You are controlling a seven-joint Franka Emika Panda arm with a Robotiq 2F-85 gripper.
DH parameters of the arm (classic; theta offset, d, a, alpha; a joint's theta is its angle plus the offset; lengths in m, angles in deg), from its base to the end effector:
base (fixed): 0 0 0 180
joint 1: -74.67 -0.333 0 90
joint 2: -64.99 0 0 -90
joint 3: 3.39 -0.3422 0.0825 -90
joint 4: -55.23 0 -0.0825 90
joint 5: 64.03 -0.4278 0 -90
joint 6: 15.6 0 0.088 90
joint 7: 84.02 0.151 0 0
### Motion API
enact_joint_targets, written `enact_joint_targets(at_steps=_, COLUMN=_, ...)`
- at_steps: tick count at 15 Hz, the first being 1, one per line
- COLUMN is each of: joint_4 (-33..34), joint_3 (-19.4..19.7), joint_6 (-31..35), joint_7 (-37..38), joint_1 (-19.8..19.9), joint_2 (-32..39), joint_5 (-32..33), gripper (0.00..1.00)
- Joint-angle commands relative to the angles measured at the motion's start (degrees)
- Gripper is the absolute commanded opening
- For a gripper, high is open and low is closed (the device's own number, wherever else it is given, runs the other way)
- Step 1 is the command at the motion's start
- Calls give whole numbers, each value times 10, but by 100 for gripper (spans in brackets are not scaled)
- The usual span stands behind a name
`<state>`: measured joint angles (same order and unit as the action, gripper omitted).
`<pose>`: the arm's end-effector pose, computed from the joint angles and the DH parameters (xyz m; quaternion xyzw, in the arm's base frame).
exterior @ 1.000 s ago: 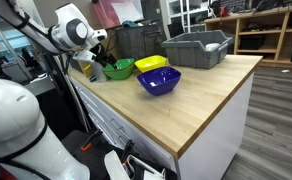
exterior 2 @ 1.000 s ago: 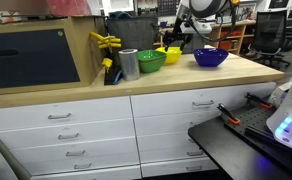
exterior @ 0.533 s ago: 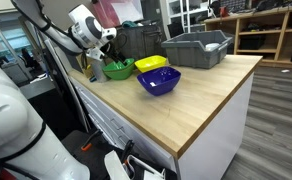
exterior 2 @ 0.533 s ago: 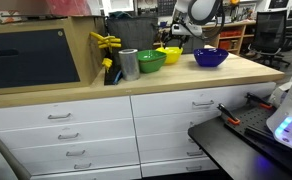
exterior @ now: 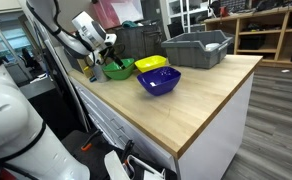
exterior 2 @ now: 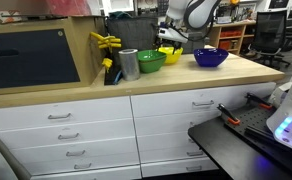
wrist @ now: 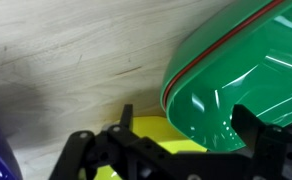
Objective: Remove the top green bowl from the stacked bowls and place it in between the blue and yellow bowls
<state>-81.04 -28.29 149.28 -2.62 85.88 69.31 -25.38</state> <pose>0.5550 0.1654 0.2871 -0.9291 0.2742 -0.2412 0.0590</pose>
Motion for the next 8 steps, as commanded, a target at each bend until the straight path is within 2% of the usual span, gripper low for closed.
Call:
enact_joint_targets(at_steps=1, joint_4=53, joint_3=15, joint_6=-19, joint_7=94, joint_1=-12, joint_2=42, joint_5=60, gripper=97)
enact_joint_targets(at_steps=2, joint_4=62, joint_3=19, joint_6=-17, joint_7=109, joint_1=-14, joint_2=51, joint_5=75, gripper=74)
enact_joint_targets(at_steps=4, joint_4=75, joint_3=26, joint_6=-19, joint_7=139, joint_1=-18, joint_2=66, joint_5=93, gripper=68)
enact_joint_targets(at_steps=8, joint_4=91, joint_3=30, joint_6=-25, joint_7=173, joint_1=-28, joint_2=92, joint_5=100, gripper=38)
